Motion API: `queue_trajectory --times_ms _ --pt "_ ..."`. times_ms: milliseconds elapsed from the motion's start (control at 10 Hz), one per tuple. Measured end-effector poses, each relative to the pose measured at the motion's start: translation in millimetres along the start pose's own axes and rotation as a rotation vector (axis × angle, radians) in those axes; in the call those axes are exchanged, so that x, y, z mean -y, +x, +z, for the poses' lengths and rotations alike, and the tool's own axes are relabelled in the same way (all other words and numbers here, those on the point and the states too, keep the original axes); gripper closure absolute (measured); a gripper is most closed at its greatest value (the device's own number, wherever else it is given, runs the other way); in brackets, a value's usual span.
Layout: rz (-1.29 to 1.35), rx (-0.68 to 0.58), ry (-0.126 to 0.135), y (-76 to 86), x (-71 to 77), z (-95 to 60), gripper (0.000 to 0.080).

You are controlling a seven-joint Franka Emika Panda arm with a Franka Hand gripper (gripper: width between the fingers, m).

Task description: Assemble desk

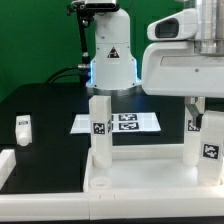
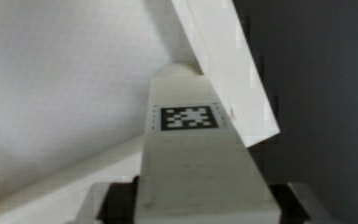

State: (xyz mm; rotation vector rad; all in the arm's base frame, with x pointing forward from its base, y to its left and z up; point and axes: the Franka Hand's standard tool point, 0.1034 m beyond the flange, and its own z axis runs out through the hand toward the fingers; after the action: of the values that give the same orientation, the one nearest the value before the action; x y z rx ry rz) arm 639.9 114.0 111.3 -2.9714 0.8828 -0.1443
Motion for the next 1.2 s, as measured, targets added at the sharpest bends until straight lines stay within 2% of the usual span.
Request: queue_trajectory --times_ms 200,300,400,500,800,1000,1100,1200 --pt "0.335 0.022 0.007 0.6 -2.9 0.3 0.0513" --pt "0.424 0.049 -0.019 -0.8 -3.4 -0.5 0.0513" --pt "0.578 0.064 0.009 3.1 -2.6 0.9 0.0513" --pt "0.637 0.078 0.024 3.0 -5.8 0.8 0.0513" --pt "0.827 0.083 0.018 1.6 -4.1 1.0 0.0512" --pt "1.110 0.122 0.032 2.7 -3.6 1.3 0.0512" --pt "1.289 0.141 0.051 2.9 -1.4 1.8 0.0512" --pt "1.372 0.141 0.058 6.3 -2.8 1.2 0.0512"
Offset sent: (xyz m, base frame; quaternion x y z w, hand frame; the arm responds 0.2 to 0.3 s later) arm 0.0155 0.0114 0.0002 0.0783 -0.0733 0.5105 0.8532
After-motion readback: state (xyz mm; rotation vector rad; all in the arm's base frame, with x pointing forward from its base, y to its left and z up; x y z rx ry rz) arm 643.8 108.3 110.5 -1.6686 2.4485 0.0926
